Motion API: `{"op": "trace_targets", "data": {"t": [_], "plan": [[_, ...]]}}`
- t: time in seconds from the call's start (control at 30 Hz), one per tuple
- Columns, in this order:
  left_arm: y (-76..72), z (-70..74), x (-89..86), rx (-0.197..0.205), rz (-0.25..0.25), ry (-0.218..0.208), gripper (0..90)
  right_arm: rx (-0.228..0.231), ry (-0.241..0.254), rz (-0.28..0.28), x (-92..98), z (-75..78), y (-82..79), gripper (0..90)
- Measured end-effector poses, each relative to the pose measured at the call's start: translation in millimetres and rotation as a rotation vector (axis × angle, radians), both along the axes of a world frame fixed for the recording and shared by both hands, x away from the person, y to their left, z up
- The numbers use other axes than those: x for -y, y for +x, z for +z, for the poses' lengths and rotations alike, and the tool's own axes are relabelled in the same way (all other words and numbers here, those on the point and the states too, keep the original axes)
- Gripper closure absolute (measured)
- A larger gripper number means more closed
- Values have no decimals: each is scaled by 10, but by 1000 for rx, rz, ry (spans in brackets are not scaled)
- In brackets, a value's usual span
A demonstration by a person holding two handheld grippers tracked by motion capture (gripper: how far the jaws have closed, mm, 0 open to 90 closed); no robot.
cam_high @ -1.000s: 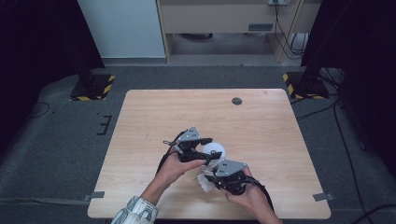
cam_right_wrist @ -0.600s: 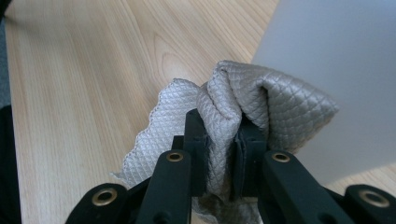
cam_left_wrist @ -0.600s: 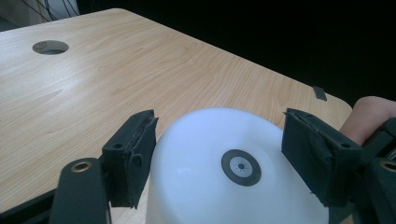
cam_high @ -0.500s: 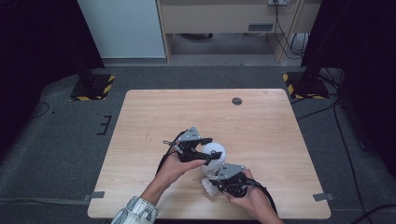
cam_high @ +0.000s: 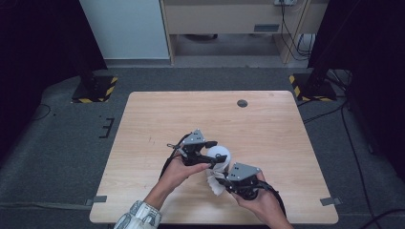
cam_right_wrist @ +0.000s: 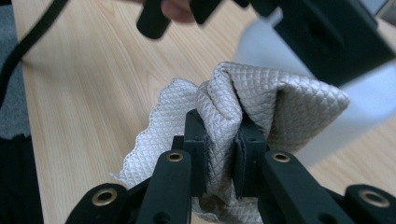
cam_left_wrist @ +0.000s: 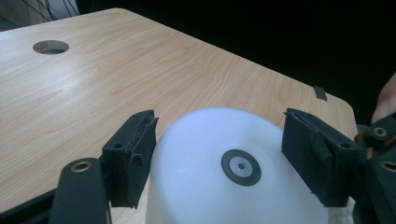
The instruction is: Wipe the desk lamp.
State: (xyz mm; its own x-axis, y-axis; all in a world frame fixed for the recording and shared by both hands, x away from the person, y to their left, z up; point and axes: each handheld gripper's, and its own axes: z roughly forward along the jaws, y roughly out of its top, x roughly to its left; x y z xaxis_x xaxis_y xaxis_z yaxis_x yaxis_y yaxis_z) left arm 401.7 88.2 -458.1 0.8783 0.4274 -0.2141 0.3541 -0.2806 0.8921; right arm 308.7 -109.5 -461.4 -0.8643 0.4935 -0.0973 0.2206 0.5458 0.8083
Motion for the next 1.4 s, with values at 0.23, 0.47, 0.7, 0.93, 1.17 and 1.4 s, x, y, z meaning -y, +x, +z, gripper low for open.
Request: {"op": "trace_targets", "data": {"t": [0.23, 0.47, 0.7, 0.93, 1.17, 1.4], "plan": [[0, -1, -1, 0, -1, 0, 259, -18, -13, 33, -105, -103, 45, 787], [8, -4, 3, 1, 1, -3, 259, -64, -63, 38, -53, -296, 81, 787], [22, 2, 13, 1, 0, 2, 258, -75, -81, 18, 39, -326, 88, 784], [0, 16, 36, 36, -6, 0, 198, -98, -70, 15, 65, -372, 54, 783], [-105, 201, -287, 111, 93, -23, 153, -76, -32, 59, -202, -395, -51, 777], [-438, 91, -836, 143, 219, 54, 167, -75, -7, 71, -566, -537, -82, 772]]}}
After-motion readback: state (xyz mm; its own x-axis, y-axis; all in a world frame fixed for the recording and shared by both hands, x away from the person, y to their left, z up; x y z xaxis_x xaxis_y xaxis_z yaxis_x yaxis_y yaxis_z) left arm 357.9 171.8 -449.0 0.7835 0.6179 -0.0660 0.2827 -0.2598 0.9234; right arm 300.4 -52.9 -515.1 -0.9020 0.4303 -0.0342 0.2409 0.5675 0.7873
